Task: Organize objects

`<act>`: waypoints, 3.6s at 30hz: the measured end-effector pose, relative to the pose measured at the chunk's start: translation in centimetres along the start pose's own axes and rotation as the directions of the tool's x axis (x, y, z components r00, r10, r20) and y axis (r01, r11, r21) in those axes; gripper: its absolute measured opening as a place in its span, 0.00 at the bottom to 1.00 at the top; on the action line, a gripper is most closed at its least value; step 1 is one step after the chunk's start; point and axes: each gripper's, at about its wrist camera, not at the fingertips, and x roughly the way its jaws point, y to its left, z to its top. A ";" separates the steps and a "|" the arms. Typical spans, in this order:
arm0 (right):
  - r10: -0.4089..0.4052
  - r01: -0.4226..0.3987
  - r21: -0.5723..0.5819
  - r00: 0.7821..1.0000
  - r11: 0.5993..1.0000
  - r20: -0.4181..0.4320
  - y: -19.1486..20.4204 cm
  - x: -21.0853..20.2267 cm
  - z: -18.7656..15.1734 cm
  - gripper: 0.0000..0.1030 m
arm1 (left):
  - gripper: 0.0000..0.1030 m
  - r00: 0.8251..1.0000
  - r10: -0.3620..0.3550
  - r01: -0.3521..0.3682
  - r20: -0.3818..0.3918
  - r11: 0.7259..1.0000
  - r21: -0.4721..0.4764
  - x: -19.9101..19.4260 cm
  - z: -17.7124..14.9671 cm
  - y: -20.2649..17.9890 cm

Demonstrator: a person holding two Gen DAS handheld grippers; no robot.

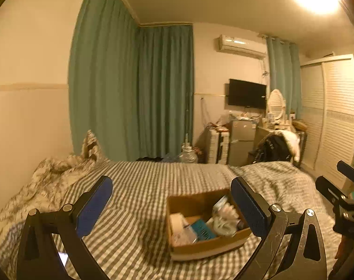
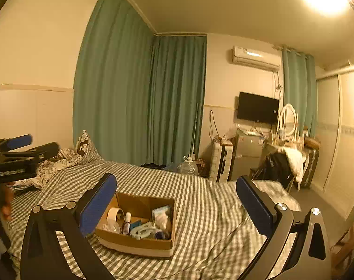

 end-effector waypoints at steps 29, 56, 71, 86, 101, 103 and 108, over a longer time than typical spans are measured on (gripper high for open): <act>0.003 -0.003 0.003 0.990 1.000 -0.140 1.3 5.6 -5.6 1.00 | 1.00 0.990 -0.002 0.004 -0.144 1.000 0.009 2.9 -5.9 -0.3; 0.009 -0.010 -0.003 0.988 1.000 -0.155 1.8 6.0 -6.0 1.00 | 1.00 0.986 0.006 -0.005 -0.169 1.000 0.008 3.3 -6.3 -0.1; 0.013 -0.013 0.002 0.985 1.000 -0.173 2.1 6.3 -6.3 1.00 | 1.00 0.984 0.020 -0.021 -0.176 1.000 -0.003 3.6 -6.7 0.4; 0.007 -0.008 -0.001 0.982 1.000 -0.187 2.2 6.6 -6.7 1.00 | 1.00 0.983 0.022 -0.025 -0.180 1.000 -0.013 3.7 -6.8 0.5; 0.004 -0.005 -0.005 0.980 1.000 -0.197 2.3 6.8 -6.9 1.00 | 1.00 0.982 0.029 -0.030 -0.185 1.000 -0.005 3.7 -7.1 0.4; 0.004 -0.005 -0.005 0.980 1.000 -0.198 2.3 6.8 -7.0 1.00 | 1.00 0.982 0.030 -0.031 -0.185 1.000 -0.004 3.7 -7.1 0.4; 0.004 -0.005 -0.006 0.979 1.000 -0.202 2.3 6.8 -7.1 1.00 | 1.00 0.982 0.027 -0.029 -0.188 1.000 -0.004 3.7 -7.1 0.4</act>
